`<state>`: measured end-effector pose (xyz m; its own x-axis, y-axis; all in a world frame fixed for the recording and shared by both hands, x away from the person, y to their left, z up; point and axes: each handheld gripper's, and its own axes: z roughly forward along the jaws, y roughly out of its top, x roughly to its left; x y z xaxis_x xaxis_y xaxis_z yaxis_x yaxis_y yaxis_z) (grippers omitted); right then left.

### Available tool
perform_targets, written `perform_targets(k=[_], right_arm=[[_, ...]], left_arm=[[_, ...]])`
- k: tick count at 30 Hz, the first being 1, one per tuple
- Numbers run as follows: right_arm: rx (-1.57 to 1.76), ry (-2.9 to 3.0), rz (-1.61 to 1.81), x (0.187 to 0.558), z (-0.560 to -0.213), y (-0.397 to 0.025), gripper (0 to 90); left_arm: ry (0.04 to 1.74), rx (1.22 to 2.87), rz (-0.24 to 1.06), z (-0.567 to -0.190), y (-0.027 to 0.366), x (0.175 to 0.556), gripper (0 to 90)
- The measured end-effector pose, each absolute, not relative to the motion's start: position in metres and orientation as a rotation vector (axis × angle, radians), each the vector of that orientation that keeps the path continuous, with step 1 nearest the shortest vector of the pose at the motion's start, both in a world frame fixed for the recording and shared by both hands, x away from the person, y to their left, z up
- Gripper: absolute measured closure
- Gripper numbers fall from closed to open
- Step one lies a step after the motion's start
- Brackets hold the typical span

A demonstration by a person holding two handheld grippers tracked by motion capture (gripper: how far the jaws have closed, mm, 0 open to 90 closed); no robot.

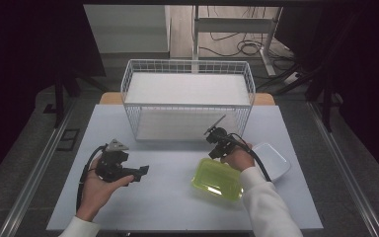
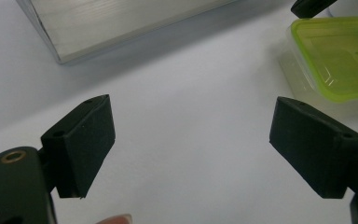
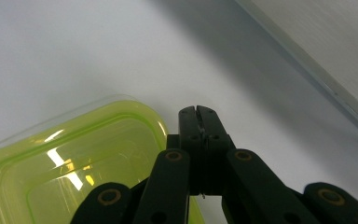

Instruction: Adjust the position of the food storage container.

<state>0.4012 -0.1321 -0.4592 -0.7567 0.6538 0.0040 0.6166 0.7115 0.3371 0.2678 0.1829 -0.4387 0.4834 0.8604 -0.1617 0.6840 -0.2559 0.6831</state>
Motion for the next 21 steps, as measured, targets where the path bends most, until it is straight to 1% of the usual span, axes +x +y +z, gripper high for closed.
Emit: perform_targets(k=[16, 21], right_arm=[[0.937, 2.885, 0.483, 0.382, -0.467, -0.108, 88.8], [0.917, 2.875, 0.512, 0.379, -0.464, -0.108, 88.8]], left_arm=[[1.277, 2.045, 0.303, -0.444, 0.179, 0.269, 13.7], [1.280, 2.045, 0.302, -0.445, 0.179, 0.269, 13.7]])
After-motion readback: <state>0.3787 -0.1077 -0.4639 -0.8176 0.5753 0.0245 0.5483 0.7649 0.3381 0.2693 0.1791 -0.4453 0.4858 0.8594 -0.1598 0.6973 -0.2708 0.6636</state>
